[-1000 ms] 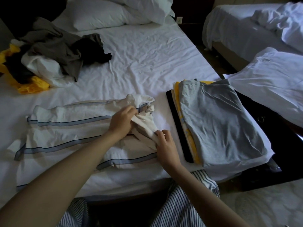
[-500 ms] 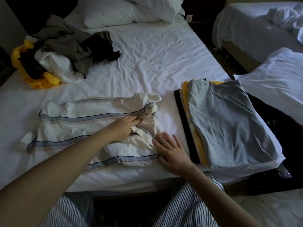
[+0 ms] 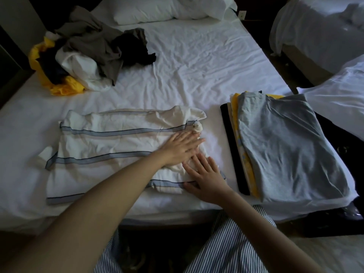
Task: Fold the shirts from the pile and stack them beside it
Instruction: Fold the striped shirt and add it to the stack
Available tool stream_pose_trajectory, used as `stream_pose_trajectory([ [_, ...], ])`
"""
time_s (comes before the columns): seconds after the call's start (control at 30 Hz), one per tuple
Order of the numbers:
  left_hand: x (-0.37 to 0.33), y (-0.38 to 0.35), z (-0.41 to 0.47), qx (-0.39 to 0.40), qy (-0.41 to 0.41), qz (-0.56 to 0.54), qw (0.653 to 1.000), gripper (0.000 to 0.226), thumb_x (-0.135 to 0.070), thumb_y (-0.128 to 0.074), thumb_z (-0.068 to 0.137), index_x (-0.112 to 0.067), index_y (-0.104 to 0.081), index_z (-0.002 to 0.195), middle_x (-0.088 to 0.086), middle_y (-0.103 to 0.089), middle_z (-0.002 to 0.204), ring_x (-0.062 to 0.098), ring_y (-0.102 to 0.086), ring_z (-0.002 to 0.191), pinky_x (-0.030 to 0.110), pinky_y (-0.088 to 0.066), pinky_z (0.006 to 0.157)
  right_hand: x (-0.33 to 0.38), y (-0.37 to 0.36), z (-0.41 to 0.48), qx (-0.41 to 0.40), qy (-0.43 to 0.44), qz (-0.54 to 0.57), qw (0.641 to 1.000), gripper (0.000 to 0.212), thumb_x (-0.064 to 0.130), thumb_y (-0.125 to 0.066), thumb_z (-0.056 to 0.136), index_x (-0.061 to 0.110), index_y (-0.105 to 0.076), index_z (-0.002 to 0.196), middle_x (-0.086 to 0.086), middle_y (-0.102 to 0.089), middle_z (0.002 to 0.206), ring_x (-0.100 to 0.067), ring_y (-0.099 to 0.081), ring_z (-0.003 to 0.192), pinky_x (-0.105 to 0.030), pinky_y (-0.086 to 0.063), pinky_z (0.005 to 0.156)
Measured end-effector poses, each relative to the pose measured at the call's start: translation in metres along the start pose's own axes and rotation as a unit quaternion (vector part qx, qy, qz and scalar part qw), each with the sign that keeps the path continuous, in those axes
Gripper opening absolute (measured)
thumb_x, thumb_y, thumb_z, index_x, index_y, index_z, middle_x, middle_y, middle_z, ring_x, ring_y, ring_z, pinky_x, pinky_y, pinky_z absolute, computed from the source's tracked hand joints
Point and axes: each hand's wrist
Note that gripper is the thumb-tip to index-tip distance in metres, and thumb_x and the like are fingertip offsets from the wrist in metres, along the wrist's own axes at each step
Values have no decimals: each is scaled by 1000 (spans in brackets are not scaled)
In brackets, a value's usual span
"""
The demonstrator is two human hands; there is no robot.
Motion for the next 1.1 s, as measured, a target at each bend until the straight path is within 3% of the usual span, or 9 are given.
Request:
stream_pose_trajectory([
  [0.17, 0, 0, -13, -35, -3, -9, 999, 49, -43, -17, 103, -38, -3, 150, -9, 5, 160, 10, 10, 146, 33, 7, 116, 5, 6, -1, 14, 7, 46, 999, 111, 89, 18, 57, 34, -7, 150, -3, 17, 154, -21, 22, 140, -36, 18, 110],
  [0.4, 57, -35, -133, -114, 69, -3, 991, 65, -63, 16, 86, -37, 3, 144, -12, 9, 152, 6, 11, 141, 26, 12, 113, 52, 17, 2, -52, 3, 71, 996, 83, 73, -8, 78, 32, -23, 148, -4, -3, 159, -27, 10, 145, -44, 12, 113],
  [0.5, 83, -53, -194, -151, 119, -28, 981, 65, -61, 4, 94, -30, -15, 148, -5, -10, 156, 16, -12, 145, 25, 4, 113, 84, 7, 15, -42, 77, 28, 996, 75, 67, -30, 81, 23, -46, 139, -12, -36, 149, -42, -25, 138, -57, -15, 108],
  [0.57, 94, -62, -227, -202, 159, -35, 966, 66, -59, -10, 98, -21, -35, 146, 5, -31, 153, 21, -26, 139, 30, -7, 112, 93, -6, 21, -31, 97, -2, 995, 72, 66, -32, 81, 24, -45, 139, -11, -44, 144, -45, -28, 134, -62, -25, 104],
  [0.63, 102, -72, -254, -253, 230, -47, 939, 64, -58, -27, 95, -17, -44, 140, 10, -39, 149, 23, -28, 137, 38, -15, 111, 93, -15, 22, -47, 98, -22, 994, 61, 64, -20, 92, 28, -38, 138, -9, -49, 141, -46, -35, 131, -59, -28, 106],
  [0.73, 103, -81, -280, -353, 389, -133, 841, 59, -43, -49, 87, -6, -49, 133, 18, -48, 137, 34, -40, 127, 48, -31, 103, 91, -19, 18, -82, 87, -16, 993, 50, 52, -11, 100, 31, -37, 137, -6, -51, 139, -45, -42, 128, -49, -17, 106],
  [0.87, 102, -71, -283, -424, 456, -341, 704, 28, -22, -63, 89, 0, -55, 106, 12, -57, 98, 27, -55, 93, 34, -41, 77, 93, -18, 17, -78, 72, -38, 994, 53, 54, -10, 99, 31, -35, 139, -5, -49, 141, -44, -39, 130, -48, -15, 105],
  [0.97, 94, -59, -283, -443, 416, -406, 682, 16, -19, -53, 95, -5, -52, 87, 2, -48, 75, 12, -44, 67, 27, -36, 64, 94, -15, 18, -52, 61, -42, 996, 54, 56, -10, 98, 33, -33, 141, -5, -47, 143, -43, -37, 132, -48, -14, 105],
  [1.1, 93, -48, -297, -489, 395, -437, 643, 12, -21, -41, 101, -12, -48, 98, -7, -48, 79, 2, -44, 67, 8, -38, 54, 91, -10, 18, -30, 73, -42, 996, 66, 61, 8, 92, 36, -18, 147, -1, -30, 153, -41, -19, 141, -43, -2, 112],
])
Point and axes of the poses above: each hand's wrist, its own z-axis towards the middle knuckle, its own y-axis out of the back of the hand, x = y × z
